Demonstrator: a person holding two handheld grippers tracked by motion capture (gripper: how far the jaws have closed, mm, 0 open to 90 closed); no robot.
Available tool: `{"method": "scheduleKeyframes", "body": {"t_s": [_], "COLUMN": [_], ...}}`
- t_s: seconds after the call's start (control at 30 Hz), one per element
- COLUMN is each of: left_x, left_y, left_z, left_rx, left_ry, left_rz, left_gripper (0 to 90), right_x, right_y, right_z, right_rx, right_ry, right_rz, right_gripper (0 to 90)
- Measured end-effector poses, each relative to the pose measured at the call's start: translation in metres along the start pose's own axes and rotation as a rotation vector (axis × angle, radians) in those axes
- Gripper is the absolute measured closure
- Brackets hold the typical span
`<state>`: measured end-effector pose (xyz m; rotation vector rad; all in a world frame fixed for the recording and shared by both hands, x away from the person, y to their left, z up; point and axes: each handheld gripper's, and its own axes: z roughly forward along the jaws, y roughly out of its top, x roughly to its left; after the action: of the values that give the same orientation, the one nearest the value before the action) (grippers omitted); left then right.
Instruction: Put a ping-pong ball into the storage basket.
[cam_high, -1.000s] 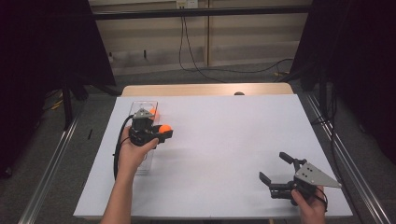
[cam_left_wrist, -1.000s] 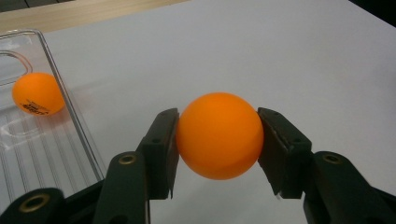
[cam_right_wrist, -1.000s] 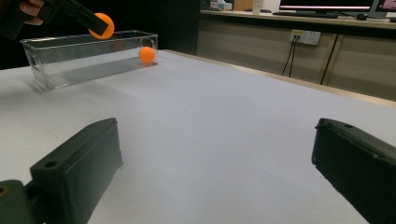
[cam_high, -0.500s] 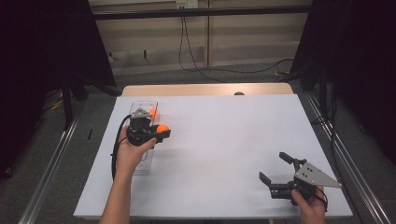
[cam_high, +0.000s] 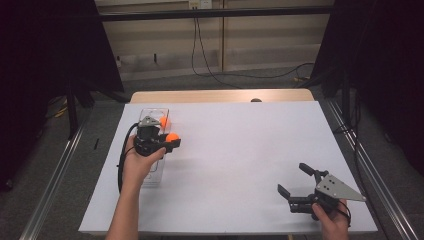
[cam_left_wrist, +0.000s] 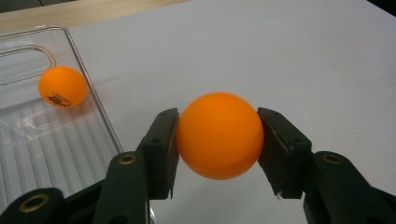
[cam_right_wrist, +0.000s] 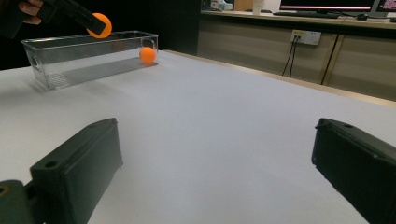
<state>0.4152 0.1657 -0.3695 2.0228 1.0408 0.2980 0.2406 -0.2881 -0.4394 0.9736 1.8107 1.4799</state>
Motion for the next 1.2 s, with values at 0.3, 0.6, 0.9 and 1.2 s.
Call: {"method": "scheduleKeyframes", "body": {"t_s": [0.3,0.6,0.9,1.2], "left_x": [0.003,0.005,0.009,0.015], "left_y": [-0.001,-0.001,-0.003,-0.006], "left_z": [-0.002,-0.003,-0.004,-0.005], "left_rx": [-0.004,0.013,0.012,0.015], "left_ry": [0.008,0.042,0.044,0.064], "left_rz": [-0.010,0.006,-0.001,-0.014], "left_gripper": [50.8,50.8,50.8,50.8], "right_x": [0.000,0.000,0.000,0.000], "right_y": [0.000,0.000,0.000,0.000], "right_z": [0.000,0.000,-0.001,0.000], "right_rx": [0.001,0.000,0.000,0.001], "right_ry": [0.000,0.000,-0.001,-0.002], "right_rz": [0.002,0.002,0.004,0.003], "right_gripper": [1.0,1.0,1.0,1.0]}}
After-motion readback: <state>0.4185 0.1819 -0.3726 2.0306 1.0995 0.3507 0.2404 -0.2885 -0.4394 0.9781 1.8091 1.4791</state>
